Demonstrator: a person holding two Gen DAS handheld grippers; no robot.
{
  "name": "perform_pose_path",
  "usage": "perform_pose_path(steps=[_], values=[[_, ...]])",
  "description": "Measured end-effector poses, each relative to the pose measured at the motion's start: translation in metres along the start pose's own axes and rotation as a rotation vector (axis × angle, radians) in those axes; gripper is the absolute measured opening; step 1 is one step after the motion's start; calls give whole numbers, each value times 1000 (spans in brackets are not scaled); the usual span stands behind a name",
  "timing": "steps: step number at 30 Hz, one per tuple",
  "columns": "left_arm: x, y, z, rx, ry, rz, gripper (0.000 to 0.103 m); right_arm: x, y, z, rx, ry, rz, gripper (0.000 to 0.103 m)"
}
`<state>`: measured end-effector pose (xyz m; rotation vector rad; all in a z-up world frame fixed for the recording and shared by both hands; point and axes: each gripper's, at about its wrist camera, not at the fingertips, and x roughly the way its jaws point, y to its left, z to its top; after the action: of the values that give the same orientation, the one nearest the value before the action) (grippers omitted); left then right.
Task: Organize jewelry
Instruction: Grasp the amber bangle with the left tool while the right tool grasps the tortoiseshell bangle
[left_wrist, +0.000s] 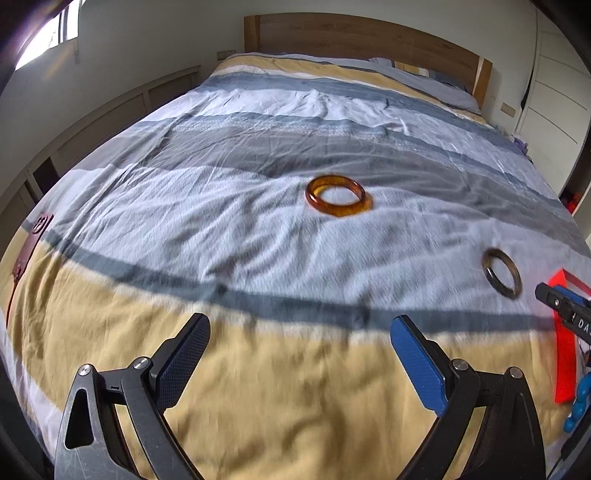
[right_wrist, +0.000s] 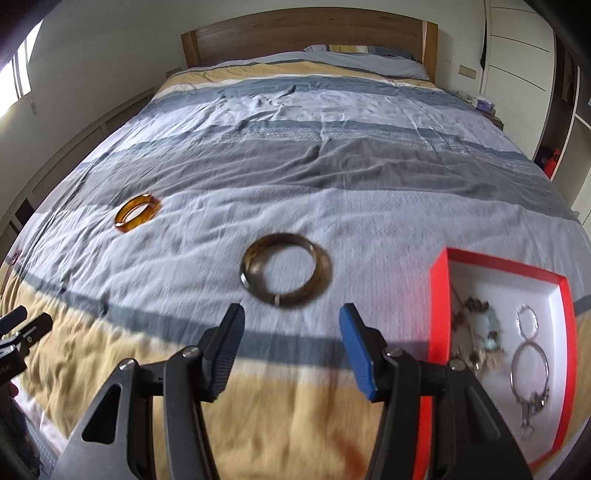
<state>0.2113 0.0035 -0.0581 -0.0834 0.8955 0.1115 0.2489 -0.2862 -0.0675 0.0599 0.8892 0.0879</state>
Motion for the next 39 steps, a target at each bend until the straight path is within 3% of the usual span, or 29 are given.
perform_pose_path(steps=[8,13,20,26,32,35,37,39], values=[[53,10,61,-55,-19,-4,96,52,-11,24,-7,41,-22,51],[91,11,92,-65,-9,-14,91,75,-14,25,-25,72,-21,51],[130,8,100,-64,25,-6,88,91,-14,24,-79,66,-20,51],[154,3,102,-47,43,8,79,100,-5,25,-132,47,-47,50],[178,-15,111,36,78,34,79,112,9,28,-207,24,-64,33],[187,-23,116,71,93,26,78,117,12,29,-220,9,-68,30],[188,-28,118,91,84,6,58,117,11,31,-213,2,-54,27],[185,-34,118,110,73,-8,37,116,12,32,-214,-2,-36,12]])
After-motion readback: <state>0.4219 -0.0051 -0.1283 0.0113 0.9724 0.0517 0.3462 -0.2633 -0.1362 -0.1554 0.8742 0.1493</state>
